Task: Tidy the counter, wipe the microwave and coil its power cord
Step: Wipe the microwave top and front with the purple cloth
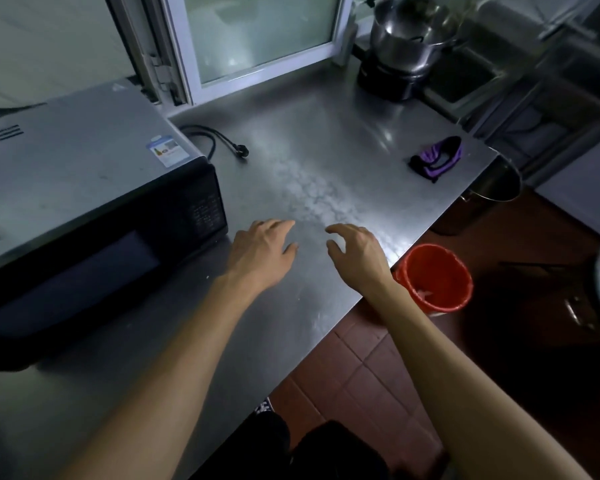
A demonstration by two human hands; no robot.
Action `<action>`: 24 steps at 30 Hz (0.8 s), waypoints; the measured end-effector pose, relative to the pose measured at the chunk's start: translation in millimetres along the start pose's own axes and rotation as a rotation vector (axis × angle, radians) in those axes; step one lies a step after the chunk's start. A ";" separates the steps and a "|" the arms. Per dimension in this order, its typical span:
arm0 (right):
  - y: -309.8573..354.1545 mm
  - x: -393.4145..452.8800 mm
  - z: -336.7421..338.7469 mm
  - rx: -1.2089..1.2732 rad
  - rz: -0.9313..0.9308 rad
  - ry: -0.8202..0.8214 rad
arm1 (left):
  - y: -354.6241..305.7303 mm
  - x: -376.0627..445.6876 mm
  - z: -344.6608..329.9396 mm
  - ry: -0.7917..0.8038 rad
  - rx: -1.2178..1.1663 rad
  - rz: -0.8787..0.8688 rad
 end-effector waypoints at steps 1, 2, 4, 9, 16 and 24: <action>-3.8 4.9 3.0 0.000 -0.009 -0.001 | -2.8 8.1 0.4 0.007 0.005 -0.008; -7.4 10.2 6.3 -0.001 -0.017 -0.003 | -6.0 16.0 1.1 0.012 0.007 -0.016; -15.6 21.4 13.2 0.001 -0.032 -0.013 | -13.3 32.2 1.3 0.018 0.011 -0.032; -43.1 53.6 25.9 0.012 -0.042 -0.029 | -35.3 77.2 -5.0 0.030 0.012 -0.062; -113.1 122.0 50.9 0.013 -0.021 -0.024 | -76.2 159.6 -28.9 0.057 0.024 -0.052; -224.4 211.9 83.5 0.015 -0.040 0.024 | -150.1 274.0 -68.4 0.115 0.026 -0.024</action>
Point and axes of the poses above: each hand's wrist, its own x-axis towards the middle knuckle, its own z-axis out of the back of the hand, y = z × x, the point moved 5 cm from there along x, towards the middle knuckle, and after that the axes turned 5 degrees about x, right-handed, at the moved point
